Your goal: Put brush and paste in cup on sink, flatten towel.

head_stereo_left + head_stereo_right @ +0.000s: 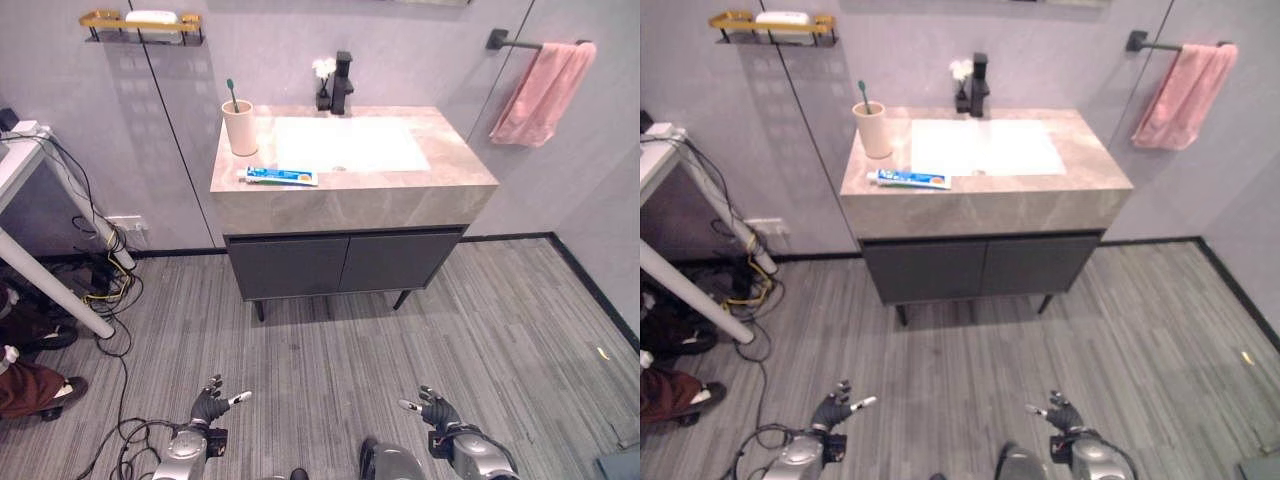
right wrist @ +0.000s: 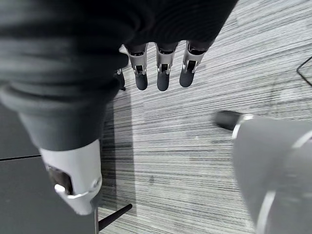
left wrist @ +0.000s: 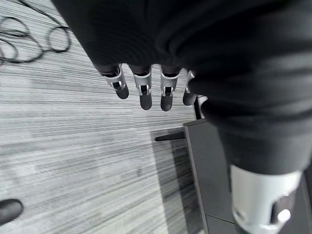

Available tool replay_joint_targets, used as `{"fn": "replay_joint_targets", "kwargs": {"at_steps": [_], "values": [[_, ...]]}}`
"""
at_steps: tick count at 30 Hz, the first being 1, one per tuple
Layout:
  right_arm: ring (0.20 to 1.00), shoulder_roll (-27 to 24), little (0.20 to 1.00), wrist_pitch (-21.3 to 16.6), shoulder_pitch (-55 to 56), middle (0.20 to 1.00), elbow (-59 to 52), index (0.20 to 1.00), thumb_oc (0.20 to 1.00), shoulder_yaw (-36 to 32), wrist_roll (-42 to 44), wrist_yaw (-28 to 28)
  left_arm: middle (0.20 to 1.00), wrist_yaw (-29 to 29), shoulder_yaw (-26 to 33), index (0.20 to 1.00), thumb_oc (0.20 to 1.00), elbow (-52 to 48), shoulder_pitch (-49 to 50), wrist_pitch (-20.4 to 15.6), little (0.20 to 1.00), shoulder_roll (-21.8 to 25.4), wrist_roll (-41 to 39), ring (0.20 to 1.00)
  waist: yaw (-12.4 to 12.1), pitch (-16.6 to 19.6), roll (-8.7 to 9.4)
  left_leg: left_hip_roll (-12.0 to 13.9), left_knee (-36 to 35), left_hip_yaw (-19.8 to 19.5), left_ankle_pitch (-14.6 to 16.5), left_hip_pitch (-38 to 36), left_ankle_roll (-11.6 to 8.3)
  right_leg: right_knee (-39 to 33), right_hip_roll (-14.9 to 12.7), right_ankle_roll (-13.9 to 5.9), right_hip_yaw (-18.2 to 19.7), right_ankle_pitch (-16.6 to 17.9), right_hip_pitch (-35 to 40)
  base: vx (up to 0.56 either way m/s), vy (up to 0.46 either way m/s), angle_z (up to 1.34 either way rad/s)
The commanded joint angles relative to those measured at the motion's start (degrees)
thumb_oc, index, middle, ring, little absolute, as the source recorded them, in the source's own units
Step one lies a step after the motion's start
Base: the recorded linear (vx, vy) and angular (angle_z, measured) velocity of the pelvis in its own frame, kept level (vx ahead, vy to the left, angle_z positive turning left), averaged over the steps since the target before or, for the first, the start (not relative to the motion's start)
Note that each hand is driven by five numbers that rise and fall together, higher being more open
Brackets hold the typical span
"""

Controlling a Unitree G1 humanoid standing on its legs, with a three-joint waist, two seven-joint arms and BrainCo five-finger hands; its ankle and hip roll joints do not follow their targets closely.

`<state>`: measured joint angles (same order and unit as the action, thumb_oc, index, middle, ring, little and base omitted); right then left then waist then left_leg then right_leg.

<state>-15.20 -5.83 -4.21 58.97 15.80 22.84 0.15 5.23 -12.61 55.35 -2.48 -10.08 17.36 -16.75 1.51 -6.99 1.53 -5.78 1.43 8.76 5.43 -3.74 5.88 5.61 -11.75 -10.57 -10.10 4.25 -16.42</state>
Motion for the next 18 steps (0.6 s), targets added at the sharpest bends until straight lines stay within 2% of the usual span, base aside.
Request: {"fn": "replay_joint_targets", "kwargs": {"at_steps": [1, 3, 4, 6, 8, 9, 10, 11, 12, 14, 15, 16, 17, 18], "values": [[1.0, -0.4, 1.0, -0.8, -4.3, 1.0, -0.7, 1.0, 1.0, 0.3, 0.5, -0.8, 1.0, 0.9, -0.2, 1.0, 1.0, -1.7, -2.4, -2.3, 1.0, 1.9, 1.7, 1.0, 0.6, -1.3, 0.92, 1.3, 1.4, -2.0, 2.9, -5.9, -4.79, -4.9, -0.9, -1.84, -1.5, 11.6, 1.6, 0.18, -0.046, 0.24], [1.0, -0.4, 1.0, -0.7, -4.2, 1.0, -0.6, 1.0, 1.0, 0.3, 0.1, -0.6, 1.0, 0.9, -0.3, 1.0, 1.0, -1.8, -2.4, -2.3, 1.0, 1.8, 1.9, 1.0, 0.9, -1.1, 0.89, 1.5, 0.7, -2.4, 2.5, -6.9, -5.0, -4.4, -0.4, -1.79, -1.5, 12.1, 1.3, 0.25, -0.069, 0.06], [1.0, -0.8, 1.0, -0.6, -3.1, 1.0, -1.4, 1.0, 1.0, 0.5, -0.3, -0.3, 1.0, 0.7, -0.6, 1.0, 1.0, -2.0, -2.1, -2.1, 1.0, 1.6, 1.9, 1.0, 1.6, -0.1, 0.5, 2.5, -0.9, -3.4, 2.1, -8.9, -5.75, -3.3, 1.3, -0.96, -1.1, 10.4, 1.7, 0.41, -0.131, 0.08], [1.0, -1.1, 1.0, -0.6, -2.8, 1.0, -1.5, 1.0, 1.0, 0.5, -0.4, -0.2, 1.0, 0.7, -0.9, 1.0, 1.0, -1.8, -2.2, -2.1, 1.0, 1.5, 1.9, 1.0, 1.9, 0.4, 0.39, 2.8, -1.0, -4.1, 2.2, -9.1, -5.86, -2.8, 2.0, -0.47, -0.4, 10.0, 1.7, 0.27, -0.107, 0.24], [1.0, -1.6, 1.0, -0.7, -2.7, 1.0, -1.1, 1.0, 1.0, 0.6, -0.7, -0.1, 1.0, 0.5, -1.3, 1.0, 1.0, -1.3, -2.6, -2.1, 1.0, 1.5, 1.8, 1.0, 2.3, 1.3, -0.27, 4.5, -1.1, -5.1, 1.3, -9.6, -6.92, -1.7, 4.1, 0.73, -0.6, 7.9, 1.9, 0.31, -0.198, 0.35], [1.0, -2.0, 1.0, -0.8, -2.1, 1.0, -1.0, 1.0, 1.0, 1.0, -1.3, 0.2, 1.0, 0.4, -1.6, 1.0, 1.0, -0.7, -2.7, -2.1, 1.0, 1.2, 1.8, 1.0, 2.6, 2.2, -0.96, 6.2, 0.1, -5.9, -0.1, -9.6, -8.15, -1.3, 6.1, 1.87, -1.5, 6.1, 2.5, 0.28, -0.19, 0.33], [1.0, -2.0, 1.0, -0.8, -2.1, 1.0, -1.0, 1.0, 1.0, 1.0, -1.3, 0.2, 1.0, 0.4, -1.6, 1.0, 1.0, -0.7, -2.7, -2.1, 1.0, 1.2, 1.8, 1.0, 2.7, 2.2, -1.01, 6.2, 0.1, -5.9, 0.0, -9.6, -8.18, -1.3, 6.1, 1.89, -1.6, 6.1, 2.5, 0.32, -0.208, 0.29], [1.0, -2.3, 1.0, -0.9, -1.8, 1.0, -0.9, 1.0, 1.0, 1.2, -2.0, 0.2, 1.0, 0.3, -1.7, 1.0, 1.0, -0.4, -2.7, -2.0, 1.0, 1.2, 1.9, 1.0, 2.9, 2.5, -1.33, 7.0, 1.6, -6.1, -1.9, -9.3, -9.19, -1.3, 7.3, 2.64, -1.9, 5.3, 3.0, 0.28, -0.216, 0.15], [1.0, -3.0, 1.0, -0.9, -1.7, 1.0, -0.7, 1.0, 1.0, 1.5, -3.1, 0.0, 1.0, 0.0, -2.0, 1.0, 1.0, -0.8, -2.7, -1.9, 1.0, 1.2, 1.2, 1.0, 2.9, 2.4, -1.54, 8.2, 8.2, -6.0, -7.7, -6.4, -11.84, -2.3, 8.8, 3.92, -2.5, 4.4, 4.8, 0.35, -0.315, 0.09], [1.0, -3.6, 1.0, -1.3, -1.7, 1.0, -1.0, 1.0, 1.0, 1.5, -2.8, -0.4, 1.0, 0.1, -2.6, 1.0, 1.0, -0.7, -3.9, -1.8, 1.0, 1.2, 0.7, 1.0, 2.7, 1.1, 0.02, 9.8, 19.9, -4.2, -14.4, 0.6, -14.27, -4.2, 8.5, 5.49, -3.2, 3.6, 7.4, 0.23, -0.293, 0.02], [1.0, -3.7, 1.0, -1.3, -1.6, 1.0, -1.6, 1.0, 1.0, 1.6, -2.7, -0.6, 1.0, 0.2, -2.7, 1.0, 1.0, -0.9, -4.4, -1.7, 1.0, 1.2, 0.5, 1.0, 2.7, 0.4, 0.74, 10.6, 23.8, -2.6, -14.9, 2.4, -14.44, -4.7, 8.3, 6.2, -3.7, 3.3, 8.5, 0.24, -0.286, 0.04], [1.0, -4.1, 1.0, -1.3, -1.9, 1.0, -0.6, 1.0, 1.0, 1.7, -3.0, -1.5, 1.0, 0.6, -3.9, 1.0, 1.0, -0.7, -5.9, -1.7, 1.0, 1.0, 0.6, 1.0, 2.3, -0.8, 1.58, 12.6, 23.6, 2.3, -14.1, 5.8, -13.8, -6.2, 7.6, 6.44, -4.9, 2.4, 10.4, 0.19, -0.199, 0.08], [1.0, -4.1, 1.0, -1.3, -1.9, 1.0, -0.6, 1.0, 1.0, 1.7, -3.0, -1.5, 1.0, 0.6, -3.9, 1.0, 1.0, -0.7, -6.0, -1.7, 1.0, 1.0, 0.6, 1.0, 2.2, -0.9, 1.46, 12.7, 23.8, 2.4, -13.9, 5.7, -13.81, -6.3, 7.8, 6.43, -4.9, 2.4, 10.5, 0.21, -0.135, 0.25], [1.0, -4.3, 1.0, -1.2, -1.9, 1.0, 0.0, 1.0, 1.0, 1.6, -3.0, -1.9, 1.0, 0.6, -4.4, 1.0, 1.0, -0.9, -6.3, -1.6, 1.0, 0.7, 0.8, 1.0, 2.1, -1.1, 1.37, 14.4, 20.4, 6.6, -12.3, 8.2, -13.15, -7.3, 7.3, 6.03, -5.8, 2.0, 12.0, 0.15, -0.017, 0.26]]}}
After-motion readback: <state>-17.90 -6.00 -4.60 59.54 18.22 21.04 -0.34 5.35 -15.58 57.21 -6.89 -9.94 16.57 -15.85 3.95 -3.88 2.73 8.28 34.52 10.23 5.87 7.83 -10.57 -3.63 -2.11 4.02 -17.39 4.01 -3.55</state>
